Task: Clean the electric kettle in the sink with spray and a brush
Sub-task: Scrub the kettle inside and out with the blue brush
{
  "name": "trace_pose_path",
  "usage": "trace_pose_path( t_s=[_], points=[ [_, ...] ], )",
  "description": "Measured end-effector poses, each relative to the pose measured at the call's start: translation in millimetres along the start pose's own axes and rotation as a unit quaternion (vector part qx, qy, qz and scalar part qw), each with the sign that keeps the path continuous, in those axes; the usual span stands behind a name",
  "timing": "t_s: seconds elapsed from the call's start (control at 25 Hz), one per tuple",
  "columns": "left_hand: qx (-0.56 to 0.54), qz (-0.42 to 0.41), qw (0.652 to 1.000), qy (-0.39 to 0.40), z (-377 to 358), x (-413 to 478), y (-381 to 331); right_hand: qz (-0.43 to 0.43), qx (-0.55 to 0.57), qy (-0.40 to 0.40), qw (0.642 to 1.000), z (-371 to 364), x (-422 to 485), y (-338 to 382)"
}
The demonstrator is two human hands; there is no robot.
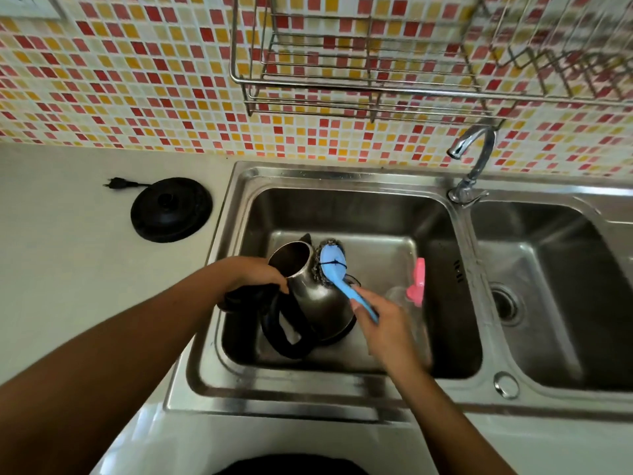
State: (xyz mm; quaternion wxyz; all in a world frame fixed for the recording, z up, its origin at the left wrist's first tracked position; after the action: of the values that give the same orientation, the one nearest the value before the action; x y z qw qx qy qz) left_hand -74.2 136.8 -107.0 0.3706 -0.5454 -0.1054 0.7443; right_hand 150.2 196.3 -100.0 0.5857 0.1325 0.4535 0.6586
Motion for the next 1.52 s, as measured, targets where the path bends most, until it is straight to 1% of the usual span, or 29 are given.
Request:
trace_pose_path(
  t_s=[0.04,0.12,0.2,0.32,0.36,0.4,0.48,0.56,0.64,0.68,0.76,0.84,0.92,1.04,1.08,1.16,1.24,1.28,1.36,1.44,1.52],
  points=[
    [-0.011,0.013,1.0,-0.011,2.4,1.6,5.8,-0.003,-0.001,-0.016,1.0,-1.6,8.9,2.0],
    [-0.025,0.034,0.999,-0.022,3.9,4.8,16.2,-0.038,-0.018,-0.037,0.998,-1.6,16.6,-7.4],
    [-0.037,0.059,0.997,-0.014,-0.1,8.4,27.9,-0.045,-0.077,-0.044,0.995,1.0,1.1,-17.3],
    [-0.068,0.115,0.991,0.005,-7.7,8.8,45.0,0.038,-0.135,-0.016,0.99,-9.4,-35.2,-6.0],
    [-0.072,0.124,0.99,0.016,-9.6,9.3,47.5,0.062,-0.143,-0.02,0.988,-13.8,-36.1,3.7],
    [-0.078,0.125,0.989,0.027,-11.1,9.1,46.8,0.076,-0.15,-0.037,0.985,-17.4,-29.8,11.0],
    [-0.094,0.127,0.987,0.027,-10.9,7.0,44.8,0.055,-0.153,-0.059,0.985,-20.0,-10.6,15.5],
    [-0.116,0.119,0.986,0.017,-12.1,7.0,42.4,0.005,-0.161,-0.052,0.986,-15.6,-1.1,-2.5],
    [-0.135,0.101,0.986,0.007,-13.0,8.6,37.7,-0.019,-0.182,-0.037,0.982,-10.2,-15.6,-23.5],
    [-0.144,0.095,0.985,0.005,-13.8,10.2,35.8,-0.012,-0.183,-0.022,0.983,-10.9,-28.0,-26.7],
    [-0.151,0.088,0.985,0.007,-14.4,13.1,33.5,0.027,-0.174,-0.006,0.984,-18.9,-41.0,-14.8],
    [-0.161,0.088,0.983,0.01,-13.6,13.1,32.5,0.055,-0.174,-0.026,0.983,-27.5,-32.6,5.5],
    [-0.178,0.086,0.98,0.007,-12.6,13.2,32.7,0.026,-0.176,-0.046,0.983,-26.3,-12.0,8.7],
    [-0.182,0.082,0.98,0.008,-13.0,12.1,33.0,-0.06,-0.201,-0.042,0.977,-11.8,-5.9,-22.5],
    [-0.181,0.078,0.98,0.007,-12.9,12.5,33.2,-0.067,-0.197,-0.028,0.978,-11.1,-15.0,-28.6],
    [-0.184,0.07,0.98,0.006,-13.2,13.2,32.5,-0.036,-0.162,0.007,0.986,-20.1,-35.0,-21.0],
    [-0.198,0.068,0.978,0.001,-13.0,13.8,34.2,-0.005,-0.123,-0.004,0.992,-26.9,-33.5,-5.2],
    [-0.207,0.069,0.976,0.0,-13.1,13.2,36.2,-0.015,-0.119,-0.015,0.993,-27.0,-23.3,-4.9],
    [-0.226,0.068,0.972,-0.003,-12.7,13.2,42.5,-0.065,-0.132,-0.032,0.989,-20.4,-3.1,-18.1],
    [-0.226,0.064,0.972,-0.006,-12.2,16.1,48.9,-0.109,-0.152,-0.023,0.982,-14.7,-2.4,-37.0],
    [-0.222,0.056,0.973,-0.004,-12.8,18.6,51.0,-0.094,-0.135,0.01,0.986,-19.6,-20.8,-32.7]
  ],
)
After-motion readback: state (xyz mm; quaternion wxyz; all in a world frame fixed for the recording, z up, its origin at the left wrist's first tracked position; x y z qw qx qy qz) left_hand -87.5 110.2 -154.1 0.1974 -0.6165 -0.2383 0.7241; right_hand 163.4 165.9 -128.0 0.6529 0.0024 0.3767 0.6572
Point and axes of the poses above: each hand's wrist, its own x-axis towards the middle knuckle, its own z-axis out of the back of the hand, y = z × x, the point moved 9 cm from there along x, towards the middle knuckle, and after that the axes turned 12 degrees about -z, right-handed, at the moved point
